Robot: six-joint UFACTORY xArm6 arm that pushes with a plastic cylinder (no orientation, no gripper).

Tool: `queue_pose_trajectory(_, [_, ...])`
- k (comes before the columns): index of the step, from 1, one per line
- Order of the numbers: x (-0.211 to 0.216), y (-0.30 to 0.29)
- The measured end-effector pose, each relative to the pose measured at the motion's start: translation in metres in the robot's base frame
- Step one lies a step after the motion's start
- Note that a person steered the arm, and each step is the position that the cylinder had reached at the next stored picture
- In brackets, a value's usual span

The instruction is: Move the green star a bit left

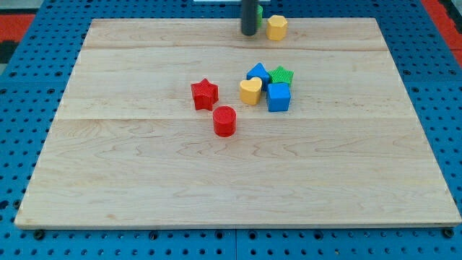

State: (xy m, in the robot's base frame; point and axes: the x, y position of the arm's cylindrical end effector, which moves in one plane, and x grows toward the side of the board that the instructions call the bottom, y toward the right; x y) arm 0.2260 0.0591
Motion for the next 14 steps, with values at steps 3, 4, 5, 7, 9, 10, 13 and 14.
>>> queue_pose_trajectory(3, [0.033,0.130])
queue_pose_trajectory(4, [0.043,0.228])
queue_pose_trajectory(5, [0.012,0.284])
queue_pose_trajectory(7, [-0.033,0.281])
queue_pose_trajectory(9, [0.019,0.205])
queue_pose_trajectory(10, [0.120,0.210])
queue_pose_trajectory(13, [0.151,0.060])
queue_pose_trajectory(14, [0.151,0.061])
